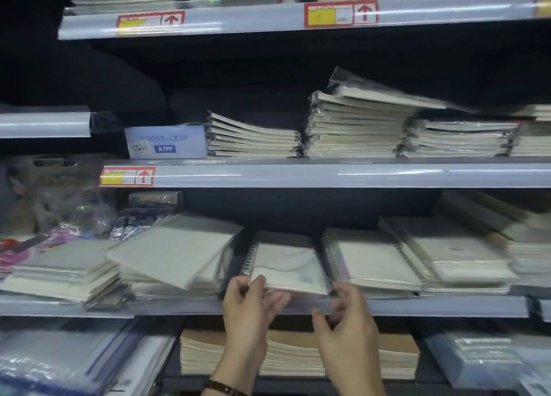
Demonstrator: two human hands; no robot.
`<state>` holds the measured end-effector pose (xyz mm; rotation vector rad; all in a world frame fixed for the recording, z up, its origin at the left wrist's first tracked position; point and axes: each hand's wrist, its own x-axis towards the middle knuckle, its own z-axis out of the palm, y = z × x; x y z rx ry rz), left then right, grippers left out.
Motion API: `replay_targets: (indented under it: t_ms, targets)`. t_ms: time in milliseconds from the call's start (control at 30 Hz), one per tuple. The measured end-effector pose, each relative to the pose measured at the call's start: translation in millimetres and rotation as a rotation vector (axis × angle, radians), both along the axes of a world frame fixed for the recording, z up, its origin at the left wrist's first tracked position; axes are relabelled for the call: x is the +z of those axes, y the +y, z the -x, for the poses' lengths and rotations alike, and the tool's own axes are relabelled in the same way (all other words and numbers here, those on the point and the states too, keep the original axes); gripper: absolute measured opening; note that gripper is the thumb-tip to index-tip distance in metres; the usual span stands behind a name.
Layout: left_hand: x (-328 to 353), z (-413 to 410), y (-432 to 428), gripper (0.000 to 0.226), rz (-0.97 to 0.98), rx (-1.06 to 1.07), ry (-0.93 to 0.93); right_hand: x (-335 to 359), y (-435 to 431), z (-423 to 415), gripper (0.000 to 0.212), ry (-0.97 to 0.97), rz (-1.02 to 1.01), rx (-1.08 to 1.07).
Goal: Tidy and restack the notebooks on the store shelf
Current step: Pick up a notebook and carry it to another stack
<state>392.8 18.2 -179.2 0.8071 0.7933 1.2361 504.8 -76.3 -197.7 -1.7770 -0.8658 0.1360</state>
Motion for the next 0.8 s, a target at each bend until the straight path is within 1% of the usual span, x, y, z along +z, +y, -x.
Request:
replay_targets:
  t_ms: [67, 100, 167, 233, 333, 433, 500, 567, 633, 700, 767, 800]
  targets:
    - [6.3, 1.9, -11.8, 0.011, -0.030, 0.002, -0.030, 7.5, -6.7, 6.7, 0.062, -0.317, -0.037, -0.050]
    - [9.8, 4.1, -18.1, 0.011, -0.047, 0.001, -0.043, 9.7, -7.2, 7.7, 0.066, -0.425, -0.034, -0.041]
    - [15.9, 9.7, -29.8, 0.009, -0.093, 0.011, -0.055, 9.3, -3.3, 6.6, 0.066, -0.551, -0.015, -0.017]
    - [23.6, 14.5, -41.6, 0.010, -0.141, 0.013, -0.036, 6.6, -0.3, 7.1, 0.061, -0.555, -0.046, 0.000]
    - [33.2, 22.8, -54.3, 0.021, -0.218, -0.053, 0.006, 7.8, -5.6, 14.1, 0.053, -0.454, -0.178, -0.005]
    - [36.1, 36.0, -57.6, 0.029, -0.287, -0.197, 0.111, 20.9, -15.5, 28.1, 0.035, -0.294, -0.292, -0.043]
    - [35.1, 41.5, -55.8, 0.027, -0.194, -0.186, 0.124, 34.3, -23.1, 41.7, 0.024, -0.136, -0.362, -0.030]
    - [31.3, 45.1, -50.6, 0.023, -0.077, -0.128, 0.108, 44.9, -26.3, 50.3, 0.014, 0.018, -0.419, 0.011]
    - [29.8, 51.0, -47.6, 0.032, -0.018, -0.128, 0.072, 50.3, -24.6, 55.0, 0.016, 0.176, -0.466, 0.075]
    - [32.3, 60.2, -44.1, 0.038, -0.019, -0.139, -0.041, 57.4, -20.9, 61.9, 0.022, 0.336, -0.511, 0.171]
    - [38.9, 73.8, -43.7, 0.029, -0.050, -0.097, -0.147, 64.5, -17.7, 73.2, 0.024, 0.501, -0.500, 0.285]
    - [40.7, 81.9, -43.5, 0.022, -0.073, -0.061, -0.167, 67.7, -16.8, 79.9, 0.022, 0.572, -0.478, 0.339]
